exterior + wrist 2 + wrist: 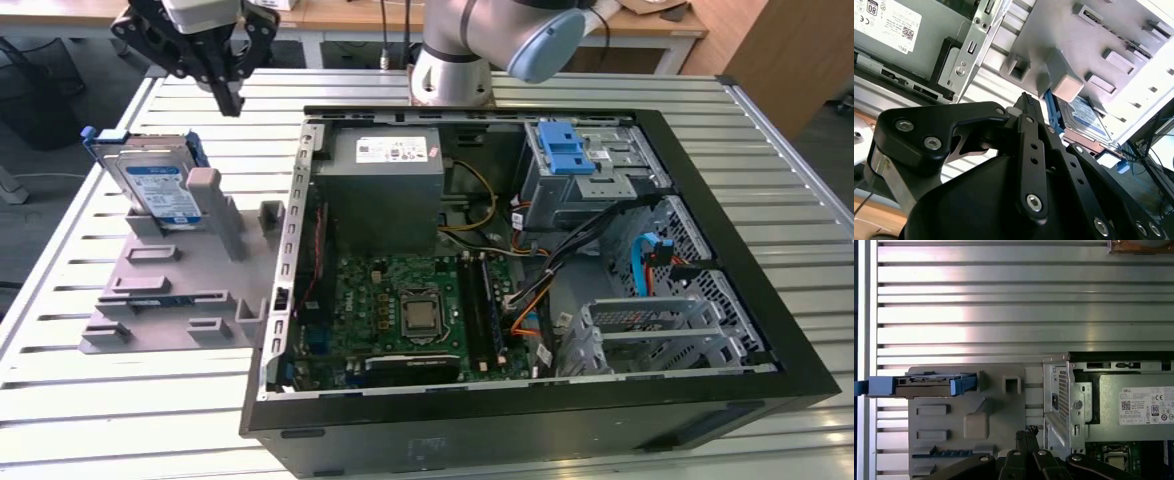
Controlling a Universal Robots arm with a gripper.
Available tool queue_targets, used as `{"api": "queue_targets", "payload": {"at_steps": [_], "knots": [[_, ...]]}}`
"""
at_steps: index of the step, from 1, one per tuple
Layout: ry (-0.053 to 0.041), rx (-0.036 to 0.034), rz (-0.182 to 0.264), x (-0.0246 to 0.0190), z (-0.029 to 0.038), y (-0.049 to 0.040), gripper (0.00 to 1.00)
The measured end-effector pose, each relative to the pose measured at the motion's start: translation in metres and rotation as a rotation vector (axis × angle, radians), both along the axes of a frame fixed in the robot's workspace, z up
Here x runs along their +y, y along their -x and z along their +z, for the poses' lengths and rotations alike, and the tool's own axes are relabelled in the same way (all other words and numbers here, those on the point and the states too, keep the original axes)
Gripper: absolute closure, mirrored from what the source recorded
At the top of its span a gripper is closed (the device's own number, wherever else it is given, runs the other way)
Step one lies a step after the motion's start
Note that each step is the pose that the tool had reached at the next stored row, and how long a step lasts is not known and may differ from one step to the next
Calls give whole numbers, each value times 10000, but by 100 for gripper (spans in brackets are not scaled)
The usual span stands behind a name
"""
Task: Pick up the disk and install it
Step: 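Reach for the disk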
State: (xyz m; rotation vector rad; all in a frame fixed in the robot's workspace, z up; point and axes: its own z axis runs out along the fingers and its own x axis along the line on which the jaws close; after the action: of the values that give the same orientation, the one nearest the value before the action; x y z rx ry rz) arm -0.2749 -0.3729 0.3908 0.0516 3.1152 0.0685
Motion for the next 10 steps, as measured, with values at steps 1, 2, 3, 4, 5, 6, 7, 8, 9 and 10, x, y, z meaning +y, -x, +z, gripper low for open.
{"api": "queue_targets", "payload": {"at_steps": [1, 2, 3, 4, 5, 6, 7, 8, 9, 10], "knots": [[0, 0, -1, 5, 0, 14, 89], [0, 0, 0, 11, -1, 29, 89], [0, 0, 0, 16, -1, 43, 89], [0, 0, 0, 21, -1, 57, 89], [0, 0, 0, 27, -2, 72, 89], [0, 0, 0, 32, -2, 86, 89], [0, -1, 0, 37, -3, 99, 89], [-1, -1, 0, 43, -3, 112, 89], [0, 0, 1, 48, -3, 125, 89], [0, 0, 0, 54, -3, 138, 89]]}}
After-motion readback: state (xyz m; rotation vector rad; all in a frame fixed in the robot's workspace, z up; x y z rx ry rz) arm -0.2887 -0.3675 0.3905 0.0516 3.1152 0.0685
